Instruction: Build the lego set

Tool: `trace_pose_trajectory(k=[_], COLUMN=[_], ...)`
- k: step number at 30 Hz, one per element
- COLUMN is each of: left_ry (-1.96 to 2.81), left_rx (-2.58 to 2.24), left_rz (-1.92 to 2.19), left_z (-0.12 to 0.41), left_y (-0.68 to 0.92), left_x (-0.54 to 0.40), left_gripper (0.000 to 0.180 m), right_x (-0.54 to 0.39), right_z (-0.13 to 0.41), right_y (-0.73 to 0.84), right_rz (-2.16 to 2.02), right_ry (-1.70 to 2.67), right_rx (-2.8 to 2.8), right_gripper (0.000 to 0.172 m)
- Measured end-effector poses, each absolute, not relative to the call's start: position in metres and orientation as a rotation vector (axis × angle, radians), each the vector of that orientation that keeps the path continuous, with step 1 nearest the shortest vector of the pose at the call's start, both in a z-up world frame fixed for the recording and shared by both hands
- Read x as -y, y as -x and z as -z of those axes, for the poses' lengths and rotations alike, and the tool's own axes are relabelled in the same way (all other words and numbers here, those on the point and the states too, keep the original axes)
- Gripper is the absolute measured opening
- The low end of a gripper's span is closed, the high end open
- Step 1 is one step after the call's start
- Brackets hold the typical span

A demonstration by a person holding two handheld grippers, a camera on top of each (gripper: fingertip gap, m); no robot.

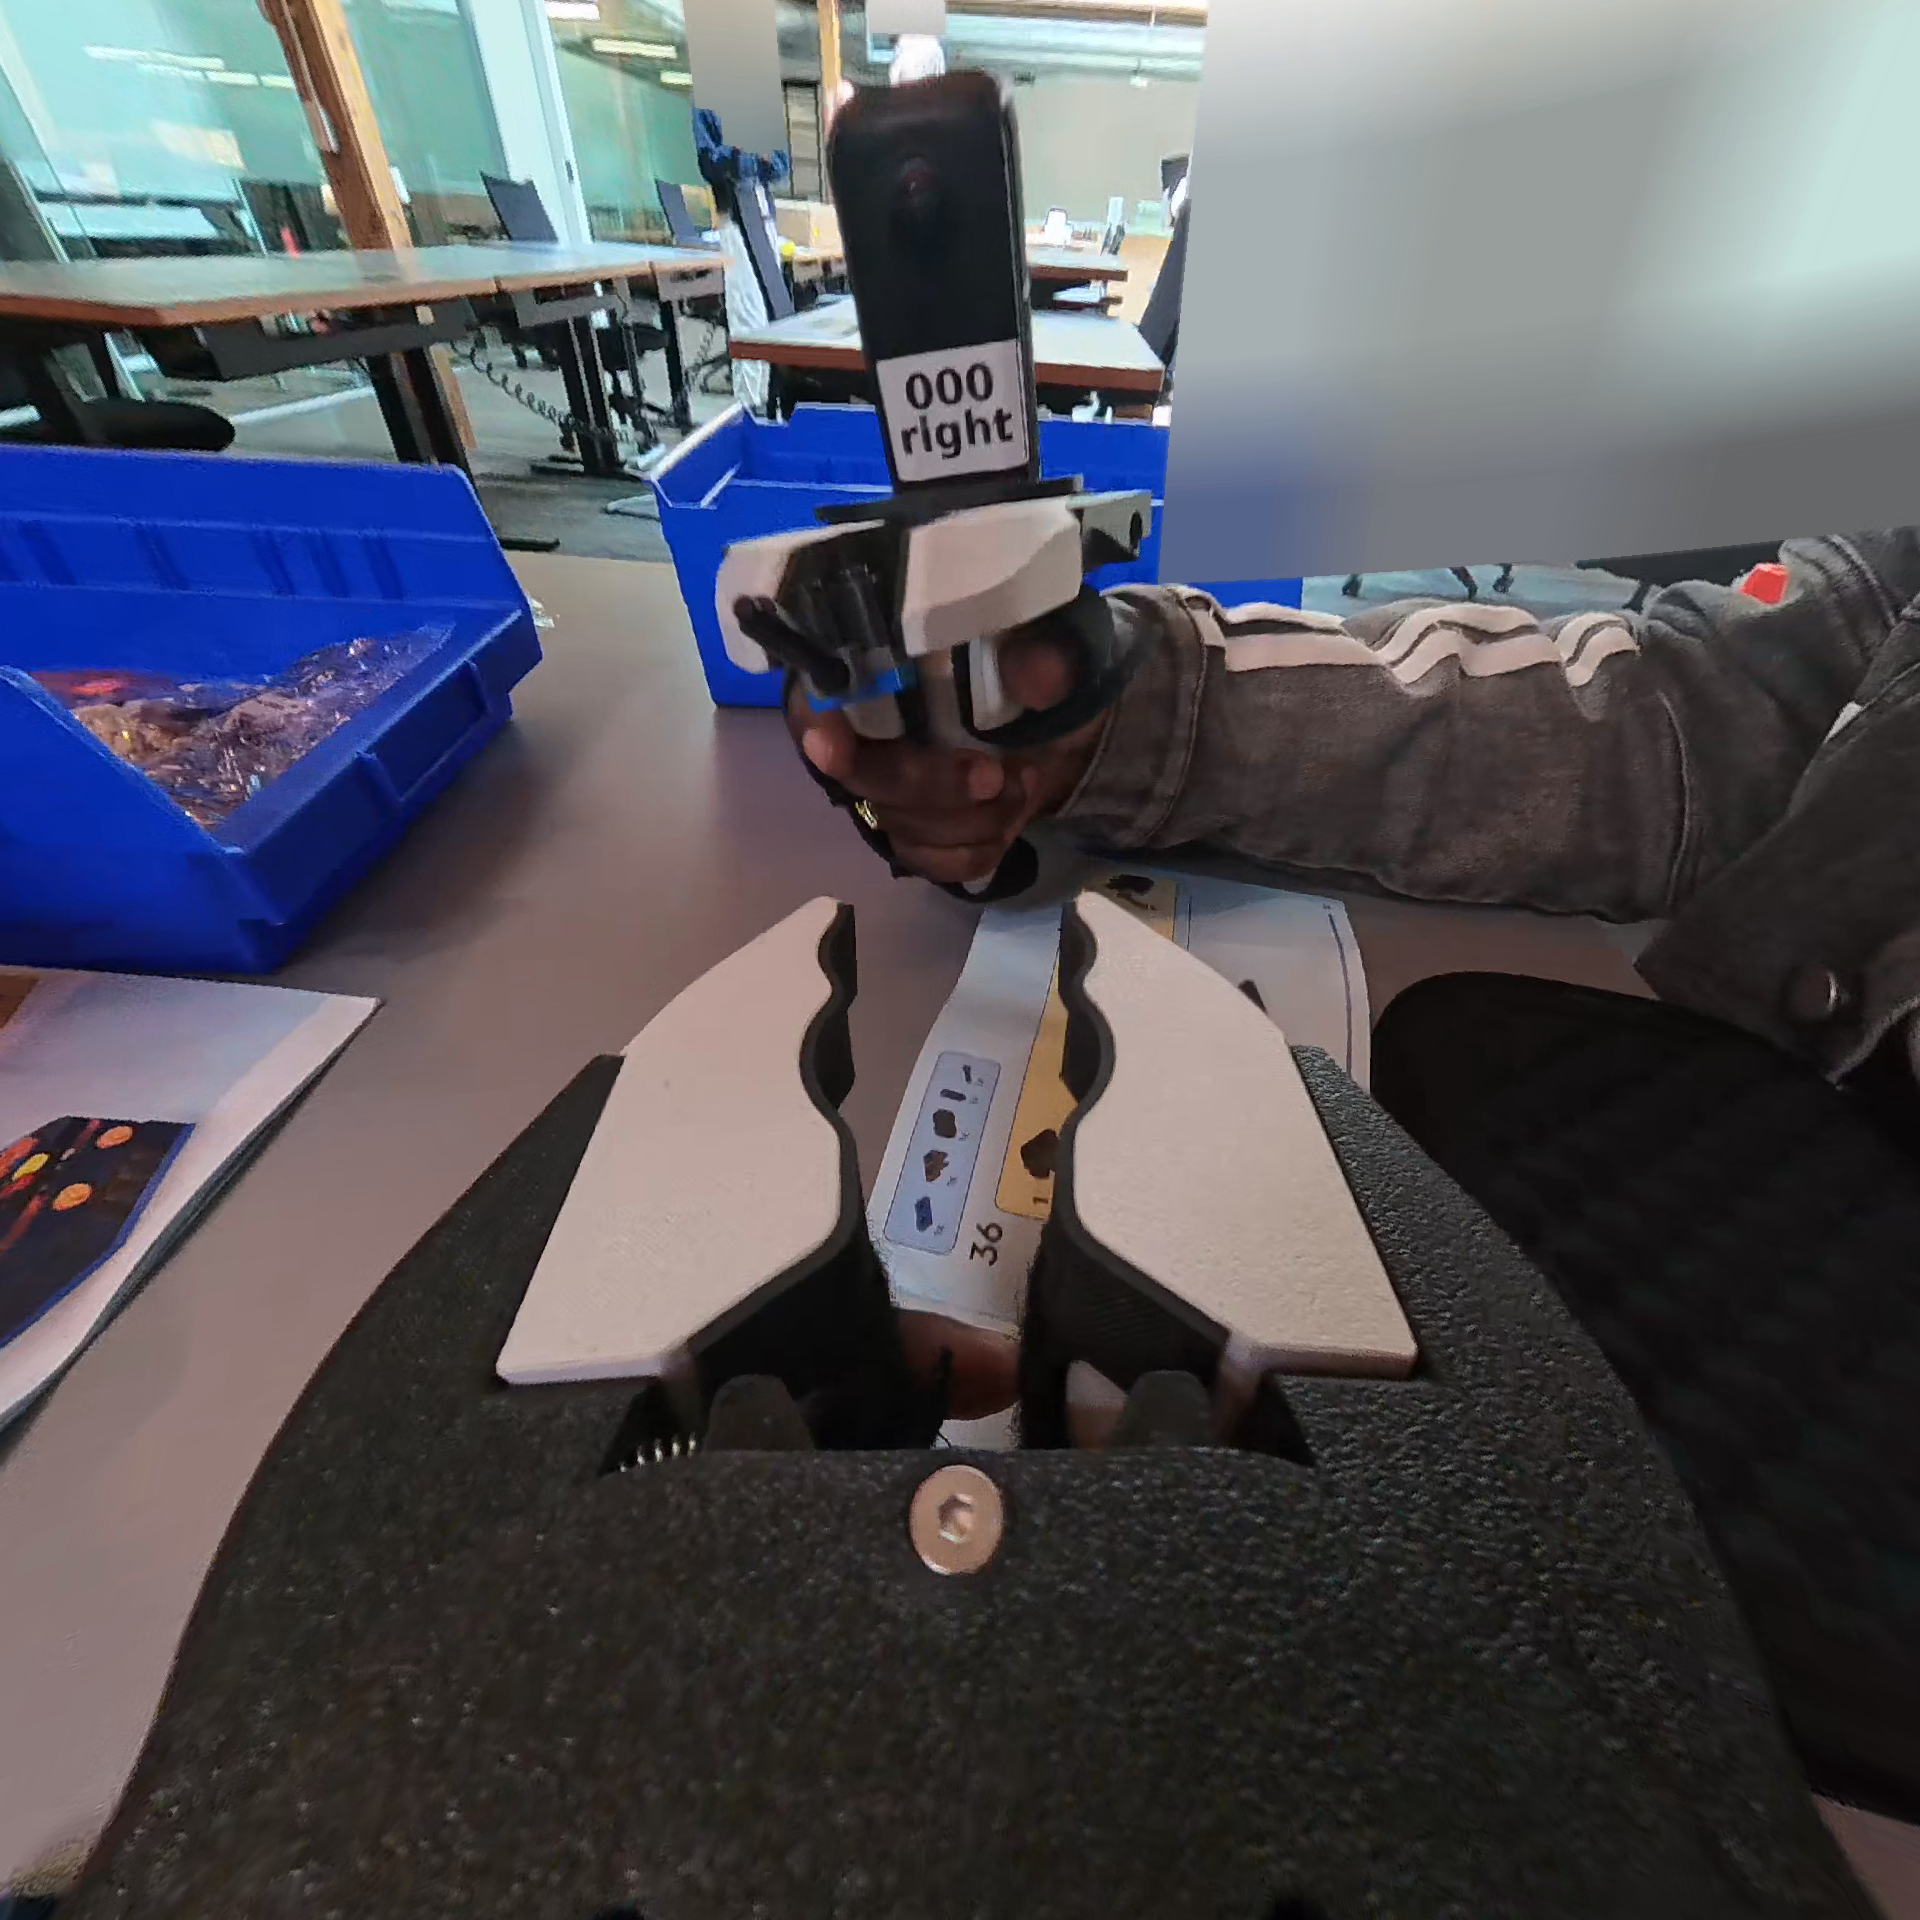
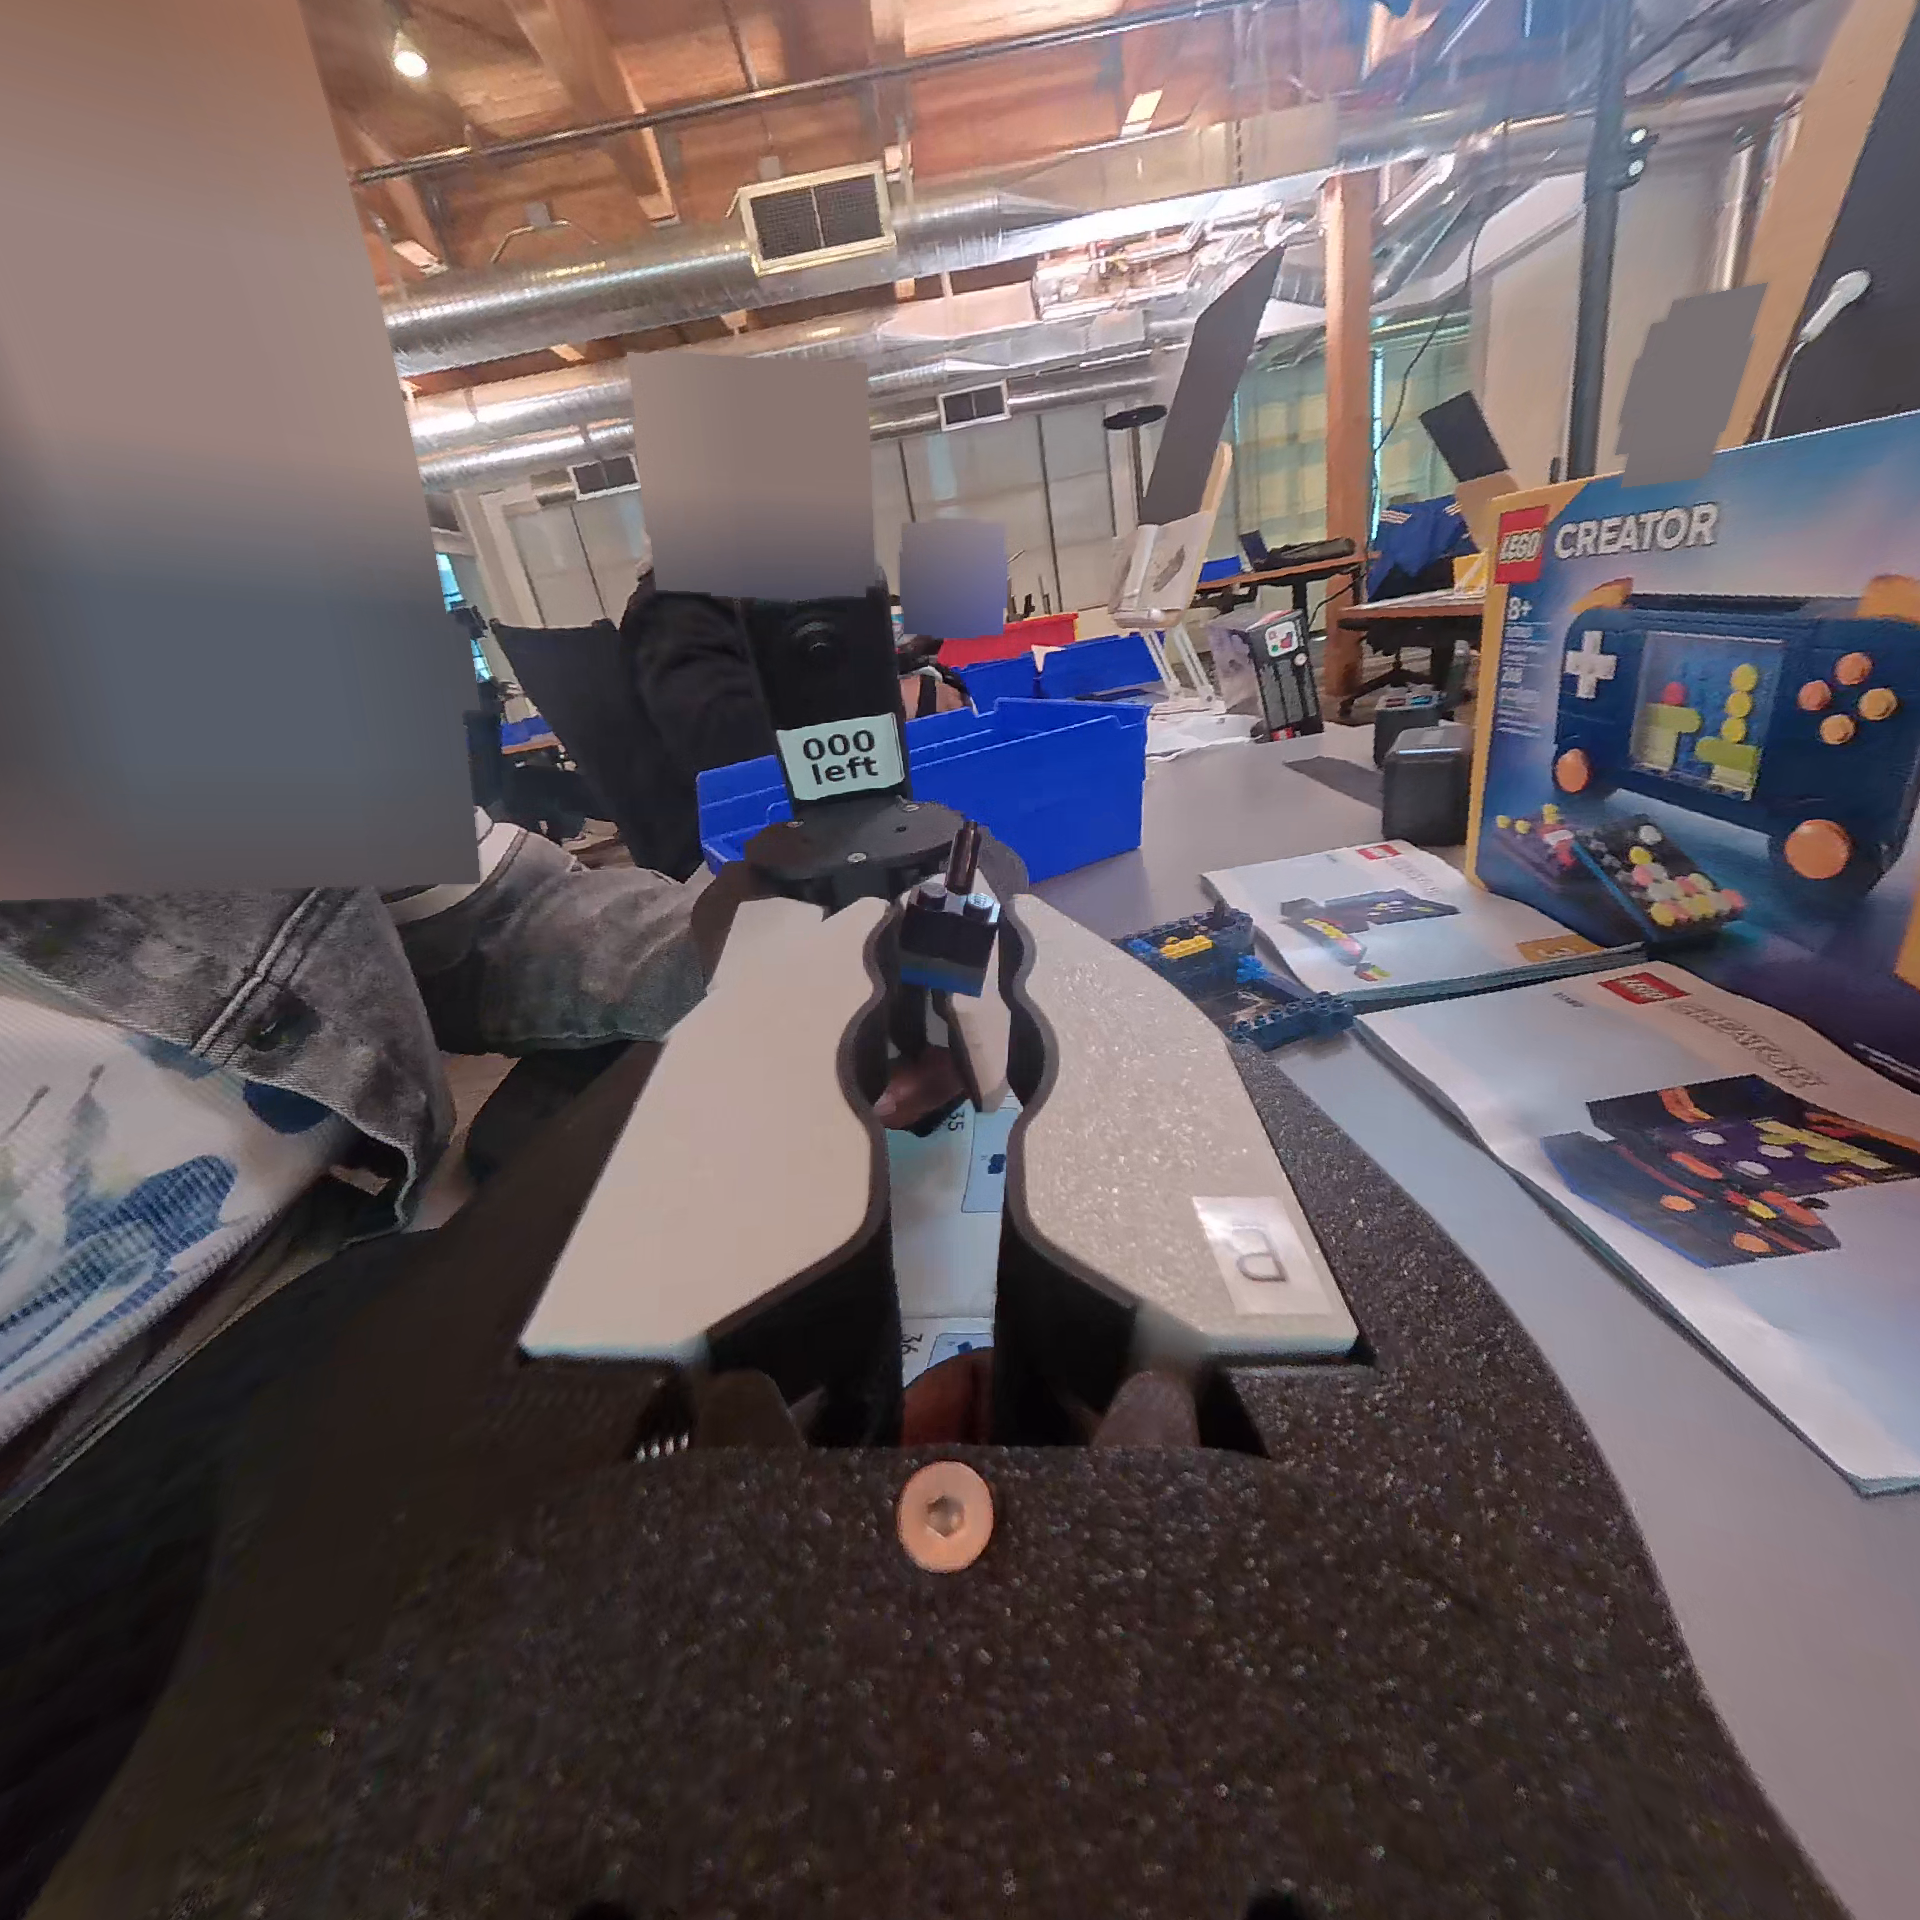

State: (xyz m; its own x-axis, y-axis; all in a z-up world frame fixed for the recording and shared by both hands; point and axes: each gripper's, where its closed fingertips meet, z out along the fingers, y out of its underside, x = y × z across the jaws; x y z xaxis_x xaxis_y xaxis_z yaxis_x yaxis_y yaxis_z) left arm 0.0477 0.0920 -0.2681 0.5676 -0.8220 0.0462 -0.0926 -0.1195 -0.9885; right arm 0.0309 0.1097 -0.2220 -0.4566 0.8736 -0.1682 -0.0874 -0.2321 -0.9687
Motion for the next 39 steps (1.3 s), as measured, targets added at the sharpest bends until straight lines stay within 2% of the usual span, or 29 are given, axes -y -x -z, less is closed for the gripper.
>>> trace_pose_trajectory(k=[10, 20, 26, 29, 32, 39], left_ry=[1.444, 1.423, 1.425, 1.463, 1.489, 1.537], left_rx=[-0.643, -0.59, -0.641, -0.738, -0.804, -0.872], left_rz=[0.799, 0.942, 0.873, 0.799, 0.772, 0.785], left_z=[0.235, 0.222, 0.224, 0.233, 0.24, 0.25], left_y=[-0.04, -0.043, -0.043, -0.044, -0.046, -0.053], left_x=[-0.092, -0.084, -0.082, -0.08, -0.078, -0.074], left_gripper=[0.037, 0.016, 0.016, 0.016, 0.016, 0.016], right_x=[-0.091, -0.079, -0.076, -0.075, -0.072, -0.069], right_z=[0.212, 0.212, 0.213, 0.212, 0.225, 0.236], right_y=[-0.026, -0.024, -0.026, -0.031, -0.037, -0.039], right_rz=[-1.949, -1.928, -1.875, -1.799, -1.697, -1.534], right_ry=[0.904, 0.841, 0.828, 0.853, 0.977, 0.969], right_rx=[1.221, 1.259, 1.318, 1.42, 1.636, 1.754], right_gripper=[0.017, 0.017, 0.017, 0.026, 0.028, 0.016])
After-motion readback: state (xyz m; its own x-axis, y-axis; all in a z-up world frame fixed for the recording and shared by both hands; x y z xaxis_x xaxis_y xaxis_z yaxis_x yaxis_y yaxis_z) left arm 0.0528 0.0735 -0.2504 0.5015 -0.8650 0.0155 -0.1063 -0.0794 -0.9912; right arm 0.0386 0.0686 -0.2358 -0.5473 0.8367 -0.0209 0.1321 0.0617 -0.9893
